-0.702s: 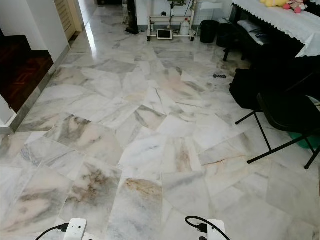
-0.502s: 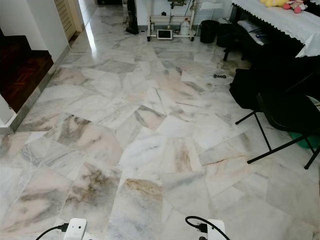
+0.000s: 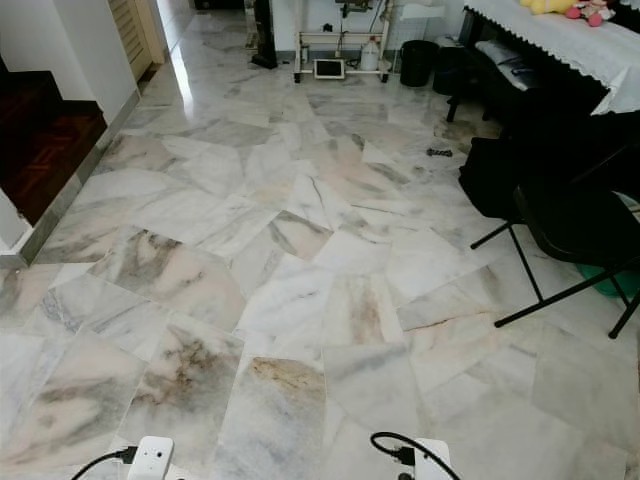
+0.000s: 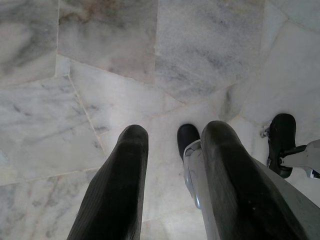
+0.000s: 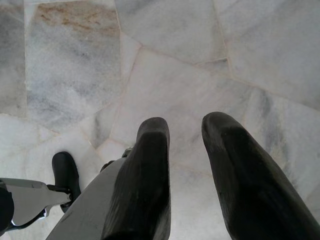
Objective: Setting the table
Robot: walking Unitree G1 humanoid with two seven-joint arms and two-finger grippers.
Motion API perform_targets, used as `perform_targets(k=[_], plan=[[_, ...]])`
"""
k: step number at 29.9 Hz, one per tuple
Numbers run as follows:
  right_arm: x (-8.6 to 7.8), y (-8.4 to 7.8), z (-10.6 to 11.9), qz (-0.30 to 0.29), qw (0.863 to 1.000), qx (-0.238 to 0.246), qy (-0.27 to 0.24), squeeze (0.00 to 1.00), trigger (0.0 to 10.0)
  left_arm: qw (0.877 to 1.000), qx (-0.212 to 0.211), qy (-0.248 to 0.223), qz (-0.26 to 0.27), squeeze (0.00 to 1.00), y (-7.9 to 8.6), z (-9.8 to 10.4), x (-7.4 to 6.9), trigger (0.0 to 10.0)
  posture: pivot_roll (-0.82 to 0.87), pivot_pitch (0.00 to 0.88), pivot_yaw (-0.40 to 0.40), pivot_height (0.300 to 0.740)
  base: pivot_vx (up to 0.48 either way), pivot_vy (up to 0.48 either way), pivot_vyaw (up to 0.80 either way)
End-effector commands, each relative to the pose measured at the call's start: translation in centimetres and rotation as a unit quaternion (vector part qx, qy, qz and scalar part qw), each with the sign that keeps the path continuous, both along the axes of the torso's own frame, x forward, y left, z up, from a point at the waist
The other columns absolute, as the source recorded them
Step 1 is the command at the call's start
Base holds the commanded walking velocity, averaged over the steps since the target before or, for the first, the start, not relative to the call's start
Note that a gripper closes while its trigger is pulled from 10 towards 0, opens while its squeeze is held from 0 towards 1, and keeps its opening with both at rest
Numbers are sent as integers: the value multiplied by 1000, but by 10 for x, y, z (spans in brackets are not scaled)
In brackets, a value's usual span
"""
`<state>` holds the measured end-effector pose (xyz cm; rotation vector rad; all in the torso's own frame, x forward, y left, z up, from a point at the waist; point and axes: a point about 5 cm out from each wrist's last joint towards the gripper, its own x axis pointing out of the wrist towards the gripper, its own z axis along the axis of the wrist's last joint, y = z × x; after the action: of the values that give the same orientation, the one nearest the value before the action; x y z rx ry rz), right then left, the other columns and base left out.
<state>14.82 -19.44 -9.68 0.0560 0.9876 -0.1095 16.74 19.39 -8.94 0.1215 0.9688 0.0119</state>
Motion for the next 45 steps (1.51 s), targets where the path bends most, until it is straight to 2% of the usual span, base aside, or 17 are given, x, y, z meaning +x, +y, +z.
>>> perform_targets(k=[1,28,38,45], plan=[[27,7,10,-88,991,90,-48,0,10000,996,-65,-37,56,0,13,15,29,10000,76,0,-59,740,0,0,0],[31,10,11,-67,993,89,-45,0,10000,995,-69,-35,57,0,9,14,27,10000,82,0,-85,740,0,0,0],[27,2,11,-61,995,69,-40,0,10000,995,-73,-34,58,0,4,13,26,10000,85,0,-100,740,0,0,0],[28,4,11,-51,996,68,-41,0,10000,995,-71,-32,55,0,4,12,25,10000,91,0,-102,740,0,0,0]])
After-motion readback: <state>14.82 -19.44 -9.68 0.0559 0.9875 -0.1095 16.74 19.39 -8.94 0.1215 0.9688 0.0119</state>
